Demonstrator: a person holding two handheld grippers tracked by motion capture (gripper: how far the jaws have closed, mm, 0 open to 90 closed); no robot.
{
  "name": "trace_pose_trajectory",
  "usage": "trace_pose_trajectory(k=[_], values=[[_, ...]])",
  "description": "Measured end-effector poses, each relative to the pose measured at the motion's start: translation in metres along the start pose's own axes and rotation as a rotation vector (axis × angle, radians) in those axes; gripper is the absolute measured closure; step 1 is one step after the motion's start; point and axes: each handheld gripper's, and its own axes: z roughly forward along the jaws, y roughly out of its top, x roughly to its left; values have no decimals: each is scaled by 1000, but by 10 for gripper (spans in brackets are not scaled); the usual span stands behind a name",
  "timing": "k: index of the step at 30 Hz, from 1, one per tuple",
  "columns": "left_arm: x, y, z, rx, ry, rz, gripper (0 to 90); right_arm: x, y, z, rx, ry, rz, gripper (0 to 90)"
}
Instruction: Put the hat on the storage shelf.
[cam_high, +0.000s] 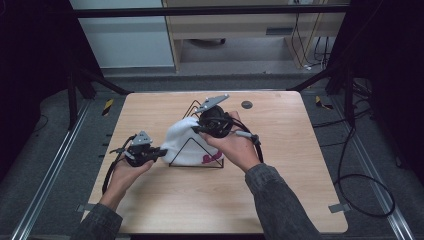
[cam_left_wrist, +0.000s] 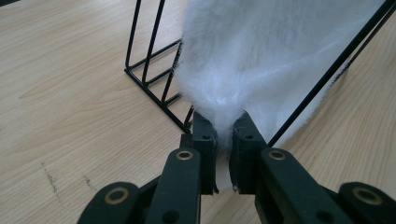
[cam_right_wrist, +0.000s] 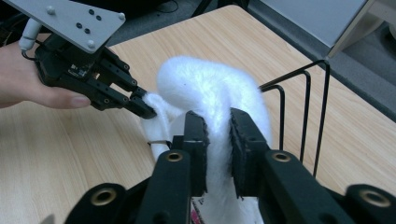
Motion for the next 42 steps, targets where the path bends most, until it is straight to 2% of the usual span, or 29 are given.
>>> trace_pose_trajectory(k=[9, 16, 22, 23, 25, 26, 27, 28, 29, 30, 31, 32, 37, 42], values=[[-1, -2, -1, 3, 5, 4, 807, 3, -3, -10, -8, 8, 2, 695], [-3, -3, -8, 19, 9, 28, 774, 2, -8, -14, -22, -3, 13, 647], [-4, -4, -23, -19, 36, 29, 710, 4, -12, -17, -18, -10, 17, 578], [-5, -5, -27, -29, 49, 18, 628, 6, -14, -19, -28, -8, 22, 565], [-6, -5, -28, -29, 57, 14, 537, 6, -14, -19, -27, -9, 23, 558], [-7, -6, -30, -27, 76, 13, 537, 6, -15, -19, -26, -10, 22, 549], [-9, -6, -32, -25, 93, 16, 430, 6, -17, -21, -24, -14, 23, 531], [-9, -6, -32, -25, 93, 16, 390, 6, -17, -21, -24, -14, 23, 531], [-10, -7, -33, -30, 94, 11, 390, 6, -18, -22, -27, -16, 25, 523], [-10, -8, -34, -34, 95, 7, 297, 6, -19, -23, -29, -15, 32, 503], [-11, -9, -34, -34, 98, 4, 297, 6, -19, -23, -29, -15, 32, 503], [-12, -10, -35, -32, 105, 5, 207, 7, -22, -25, -25, -20, 33, 473], [-15, -16, -36, -22, 117, -12, 101, 7, -28, -31, -38, -38, 43, 403], [-18, -20, -41, -39, 117, -18, 71, 6, -33, -39, -54, -54, 59, 335]])
